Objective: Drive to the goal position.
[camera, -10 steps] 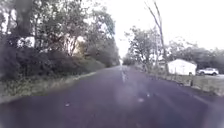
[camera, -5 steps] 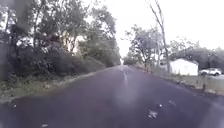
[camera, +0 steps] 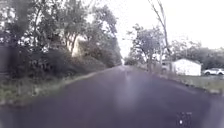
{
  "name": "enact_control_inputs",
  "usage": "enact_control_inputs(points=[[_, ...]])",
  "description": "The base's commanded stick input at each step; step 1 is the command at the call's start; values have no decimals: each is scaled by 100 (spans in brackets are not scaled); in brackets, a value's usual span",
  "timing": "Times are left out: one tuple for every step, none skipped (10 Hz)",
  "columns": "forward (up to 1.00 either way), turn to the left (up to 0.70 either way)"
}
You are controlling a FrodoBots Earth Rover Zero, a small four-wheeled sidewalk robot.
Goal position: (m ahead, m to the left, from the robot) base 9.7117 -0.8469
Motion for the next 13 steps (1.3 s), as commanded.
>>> enact_control_inputs(points=[[100,-40],[100,-40],[100,-8],[100,0],[100,0],[100,0],[100,0],[100,0],[100,0],[100,0],[100,0],[100,0],[100,0]])
